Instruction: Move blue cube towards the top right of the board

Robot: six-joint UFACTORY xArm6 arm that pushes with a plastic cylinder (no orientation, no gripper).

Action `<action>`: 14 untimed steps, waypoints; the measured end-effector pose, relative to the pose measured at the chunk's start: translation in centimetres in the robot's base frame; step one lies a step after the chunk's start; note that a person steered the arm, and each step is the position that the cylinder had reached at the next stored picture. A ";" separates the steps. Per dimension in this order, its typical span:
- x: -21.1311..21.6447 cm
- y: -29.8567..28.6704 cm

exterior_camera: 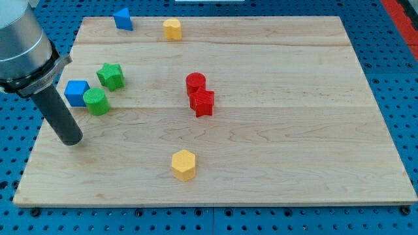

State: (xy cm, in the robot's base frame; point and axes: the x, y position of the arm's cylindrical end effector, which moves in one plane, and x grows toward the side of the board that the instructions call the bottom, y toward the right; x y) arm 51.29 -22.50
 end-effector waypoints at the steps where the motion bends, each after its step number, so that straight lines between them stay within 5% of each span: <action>1: 0.0 0.0; 5: -10.7 -1.0; 8: -10.9 -4.8; 10: -16.5 -1.1; 12: -19.7 -4.9; 14: -19.7 12.1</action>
State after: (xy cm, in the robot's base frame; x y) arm 31.62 -10.41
